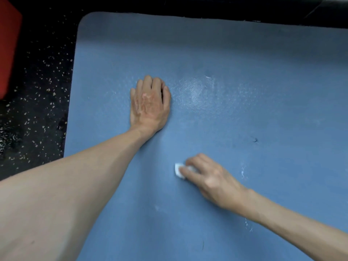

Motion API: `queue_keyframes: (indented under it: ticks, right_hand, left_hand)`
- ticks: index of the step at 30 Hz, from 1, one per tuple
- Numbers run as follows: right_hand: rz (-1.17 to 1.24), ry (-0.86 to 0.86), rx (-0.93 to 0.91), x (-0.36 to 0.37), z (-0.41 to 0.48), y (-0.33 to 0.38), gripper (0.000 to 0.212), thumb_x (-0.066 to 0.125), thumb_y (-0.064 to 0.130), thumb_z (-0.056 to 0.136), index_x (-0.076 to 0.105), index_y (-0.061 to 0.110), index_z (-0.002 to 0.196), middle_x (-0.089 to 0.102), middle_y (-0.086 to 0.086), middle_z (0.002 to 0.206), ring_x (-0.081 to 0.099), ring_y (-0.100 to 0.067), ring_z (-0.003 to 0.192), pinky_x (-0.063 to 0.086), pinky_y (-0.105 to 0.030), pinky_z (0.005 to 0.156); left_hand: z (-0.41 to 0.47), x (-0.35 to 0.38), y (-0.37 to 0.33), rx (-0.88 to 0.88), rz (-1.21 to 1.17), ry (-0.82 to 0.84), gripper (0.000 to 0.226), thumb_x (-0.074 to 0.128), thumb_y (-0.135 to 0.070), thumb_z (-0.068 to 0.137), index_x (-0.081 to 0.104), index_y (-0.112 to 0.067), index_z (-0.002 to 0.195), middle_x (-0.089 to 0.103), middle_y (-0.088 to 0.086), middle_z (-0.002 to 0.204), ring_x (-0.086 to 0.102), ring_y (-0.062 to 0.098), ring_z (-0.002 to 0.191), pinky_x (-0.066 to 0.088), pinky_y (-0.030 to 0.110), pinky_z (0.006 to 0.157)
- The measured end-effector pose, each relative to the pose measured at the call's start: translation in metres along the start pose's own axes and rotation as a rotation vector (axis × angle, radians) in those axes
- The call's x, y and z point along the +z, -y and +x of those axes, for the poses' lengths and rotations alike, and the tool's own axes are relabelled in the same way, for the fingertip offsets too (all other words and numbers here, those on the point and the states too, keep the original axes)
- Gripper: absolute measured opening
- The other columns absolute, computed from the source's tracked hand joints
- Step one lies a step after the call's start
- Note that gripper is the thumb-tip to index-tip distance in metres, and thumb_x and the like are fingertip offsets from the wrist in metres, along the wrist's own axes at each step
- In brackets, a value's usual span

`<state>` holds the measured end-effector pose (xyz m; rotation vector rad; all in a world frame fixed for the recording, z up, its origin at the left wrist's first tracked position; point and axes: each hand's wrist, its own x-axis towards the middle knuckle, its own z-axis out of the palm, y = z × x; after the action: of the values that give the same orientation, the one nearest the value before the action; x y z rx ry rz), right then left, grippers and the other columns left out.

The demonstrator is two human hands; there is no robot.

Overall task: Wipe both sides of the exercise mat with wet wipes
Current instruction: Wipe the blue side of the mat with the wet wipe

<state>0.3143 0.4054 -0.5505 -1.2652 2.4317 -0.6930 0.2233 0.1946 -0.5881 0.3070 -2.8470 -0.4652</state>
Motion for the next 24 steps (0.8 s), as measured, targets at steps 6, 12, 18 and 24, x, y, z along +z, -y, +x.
queue_keyframes:
  ticks: [6, 12, 18, 24]
  right_hand:
    - [-0.118, -0.135, 0.012, -0.028, 0.084, -0.047, 0.023, 0.048, 0.008, 0.098, 0.066, 0.003, 0.110, 0.055, -0.019, 0.106, 0.053, -0.031, 0.093, 0.041, -0.033, 0.073]
    - [-0.125, -0.292, 0.071, -0.033, 0.094, -0.055, 0.029, 0.045, 0.015, 0.096, 0.069, -0.001, 0.094, 0.058, -0.020, 0.086, 0.055, -0.034, 0.075, 0.048, -0.041, 0.061]
    - [-0.065, -0.064, -0.014, -0.027, 0.066, -0.036, 0.024, 0.048, 0.005, 0.093, 0.067, 0.002, 0.105, 0.058, -0.018, 0.100, 0.055, -0.032, 0.084, 0.046, -0.035, 0.068]
    - [-0.166, -0.294, 0.092, -0.032, 0.104, -0.047, 0.033, 0.041, 0.018, 0.093, 0.068, -0.001, 0.093, 0.057, -0.019, 0.086, 0.054, -0.034, 0.075, 0.049, -0.041, 0.061]
  left_hand:
    - [0.000, -0.001, 0.000, -0.012, -0.002, 0.006, 0.027, 0.038, -0.028, 0.097, 0.058, -0.009, 0.093, 0.056, 0.014, 0.095, 0.051, 0.034, 0.088, 0.034, 0.043, 0.075]
    - [0.000, -0.002, 0.000, -0.013, -0.007, 0.010, 0.028, 0.037, -0.028, 0.097, 0.058, -0.009, 0.093, 0.056, 0.013, 0.096, 0.051, 0.033, 0.088, 0.032, 0.041, 0.075]
    - [-0.001, -0.001, 0.000, -0.004, -0.004, 0.006, 0.026, 0.039, -0.027, 0.097, 0.058, -0.010, 0.092, 0.056, 0.013, 0.095, 0.051, 0.033, 0.088, 0.031, 0.041, 0.074]
    - [0.000, -0.001, 0.001, -0.006, 0.003, 0.005, 0.028, 0.038, -0.028, 0.097, 0.059, -0.010, 0.093, 0.057, 0.013, 0.096, 0.052, 0.033, 0.089, 0.034, 0.042, 0.075]
